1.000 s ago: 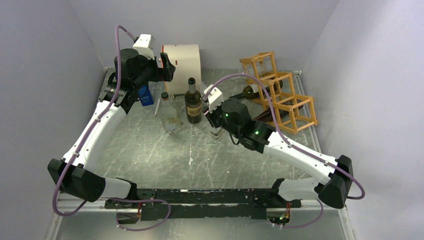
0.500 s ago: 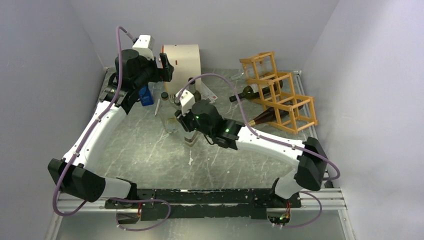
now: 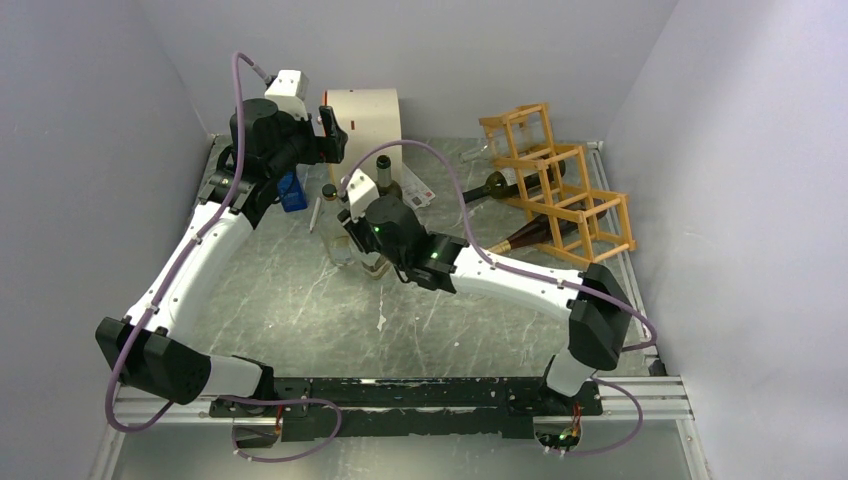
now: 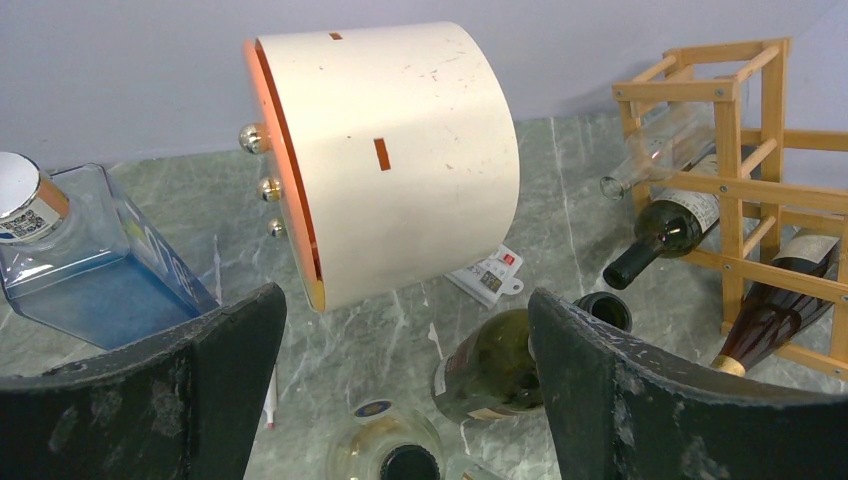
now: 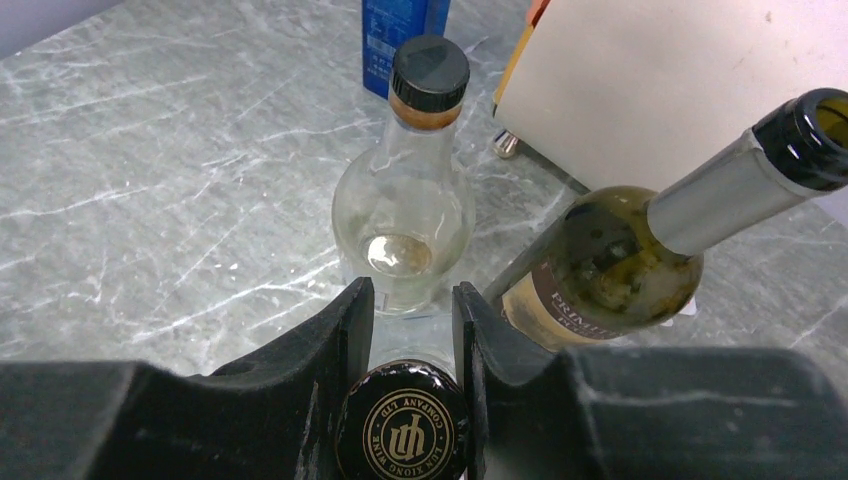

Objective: Take the wine bottle off the wine rack

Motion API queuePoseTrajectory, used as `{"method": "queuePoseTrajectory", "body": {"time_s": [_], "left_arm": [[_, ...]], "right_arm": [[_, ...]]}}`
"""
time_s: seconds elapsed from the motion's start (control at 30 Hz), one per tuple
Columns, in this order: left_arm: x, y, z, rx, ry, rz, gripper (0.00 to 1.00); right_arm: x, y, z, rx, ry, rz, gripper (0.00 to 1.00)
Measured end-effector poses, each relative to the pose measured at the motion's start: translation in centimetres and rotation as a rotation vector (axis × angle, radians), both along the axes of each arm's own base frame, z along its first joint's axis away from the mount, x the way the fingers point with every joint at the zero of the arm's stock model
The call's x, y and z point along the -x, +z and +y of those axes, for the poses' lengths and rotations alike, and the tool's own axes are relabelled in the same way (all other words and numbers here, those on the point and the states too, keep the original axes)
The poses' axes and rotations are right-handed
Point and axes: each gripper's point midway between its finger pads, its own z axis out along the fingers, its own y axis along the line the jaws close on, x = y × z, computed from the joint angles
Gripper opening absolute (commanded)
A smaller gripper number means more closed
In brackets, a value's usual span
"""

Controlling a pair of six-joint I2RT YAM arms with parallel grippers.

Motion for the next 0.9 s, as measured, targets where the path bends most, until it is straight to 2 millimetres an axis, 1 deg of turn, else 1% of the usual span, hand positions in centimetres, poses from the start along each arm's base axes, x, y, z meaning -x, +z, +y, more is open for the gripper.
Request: {"method": "queuePoseTrajectory", "body": {"time_s": [0.03,0.13,0.37,0.43,0.5,0.57,0.63,0.9], "left_arm": [[0.0,0.0,0.0,0.000,0.000,0.000,0.94],[0.0,0.0,0.0,0.000,0.000,0.000,0.94],[0.0,0.0,0.0,0.000,0.000,0.000,0.94],[0.0,0.0,0.0,0.000,0.000,0.000,0.94],[0.0,0.0,0.0,0.000,0.000,0.000,0.94],[0.0,0.0,0.0,0.000,0.000,0.000,0.94],[0.0,0.0,0.0,0.000,0.000,0.000,0.94],[0.0,0.0,0.0,0.000,0.000,0.000,0.94]], "right_arm": [[-0.1,-0.2,0.1,0.003,-0.005,0.000,0.01],[-0.6,-0.1,0.4,-0.001,-0.017,-0.005,0.17],[-0.9,-0.1,0.2,-0.003,-0.042,-0.007,0.49],[-1.0,0.3,0.2,-0.012,-0.048,-0.017,0.59],[-1.2,1.3,0.5,-0.029,-0.048,-0.034,0.67],[-1.3,2.2,0.6,-0.046,-0.046,-0.049,0.72],[-1.3,2.8,0.5,-0.054,-0.043,-0.060,0.74],[-0.9,4.3,0.1,-0.059,-0.020,-0.083,0.79]]}}
